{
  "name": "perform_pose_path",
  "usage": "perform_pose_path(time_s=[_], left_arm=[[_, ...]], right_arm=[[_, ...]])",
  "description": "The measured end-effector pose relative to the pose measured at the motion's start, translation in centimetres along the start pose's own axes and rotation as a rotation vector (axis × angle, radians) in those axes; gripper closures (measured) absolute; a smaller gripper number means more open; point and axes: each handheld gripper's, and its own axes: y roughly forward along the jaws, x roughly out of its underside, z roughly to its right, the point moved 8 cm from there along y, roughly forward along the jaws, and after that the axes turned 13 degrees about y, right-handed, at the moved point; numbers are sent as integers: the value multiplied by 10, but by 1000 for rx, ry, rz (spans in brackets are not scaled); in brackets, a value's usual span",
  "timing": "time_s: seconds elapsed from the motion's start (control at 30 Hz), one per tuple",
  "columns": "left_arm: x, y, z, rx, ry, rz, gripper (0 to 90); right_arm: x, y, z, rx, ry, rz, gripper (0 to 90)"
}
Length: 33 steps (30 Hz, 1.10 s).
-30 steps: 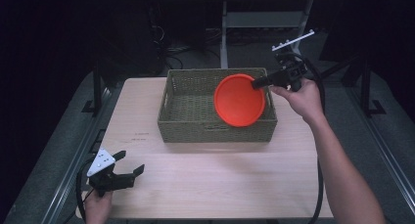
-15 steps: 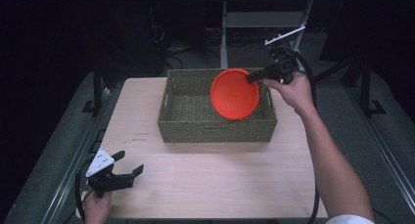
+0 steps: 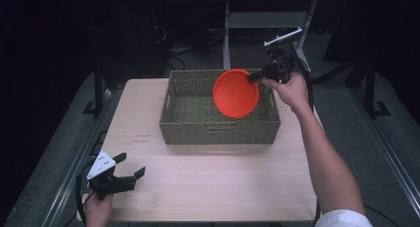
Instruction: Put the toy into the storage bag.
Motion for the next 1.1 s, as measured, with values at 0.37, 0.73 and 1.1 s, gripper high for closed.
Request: perform_pose_path(time_s=[0.37, 0.73, 1.1], left_arm=[[0, 1, -1, 1, -3, 4, 128], [0, -1, -1, -2, 1, 2, 129], [-1, 0, 0, -7, 15, 0, 129]], right_arm=[[-3, 14, 16, 31, 47, -8, 819], [-3, 34, 29, 45, 83, -23, 819], [-1, 56, 31, 72, 87, -37, 819]])
